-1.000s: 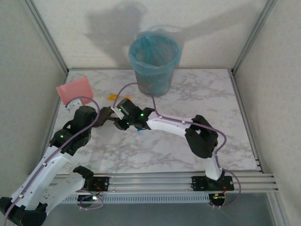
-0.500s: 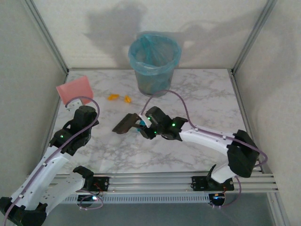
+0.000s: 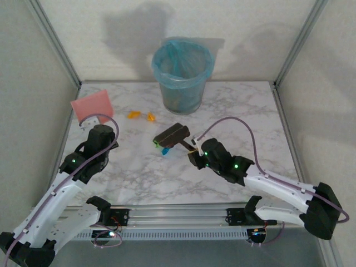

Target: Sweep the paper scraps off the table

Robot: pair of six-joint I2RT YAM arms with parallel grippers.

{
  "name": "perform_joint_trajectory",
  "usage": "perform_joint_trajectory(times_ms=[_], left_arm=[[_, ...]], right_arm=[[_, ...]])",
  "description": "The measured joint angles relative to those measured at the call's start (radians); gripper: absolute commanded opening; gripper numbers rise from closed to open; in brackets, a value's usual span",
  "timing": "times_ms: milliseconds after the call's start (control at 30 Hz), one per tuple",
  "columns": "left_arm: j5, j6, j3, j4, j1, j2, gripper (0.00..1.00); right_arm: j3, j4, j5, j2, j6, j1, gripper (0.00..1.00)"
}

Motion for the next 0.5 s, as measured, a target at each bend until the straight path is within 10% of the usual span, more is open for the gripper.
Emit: perform_joint_trajectory(times_ms=[500], left_arm=[[0.375,0.032,0.196,-0.029,-0.095,0.205,0.0]], right_arm=[[-0.127,0.073,0.208,-0.197,0.16,-0.053,0.0]])
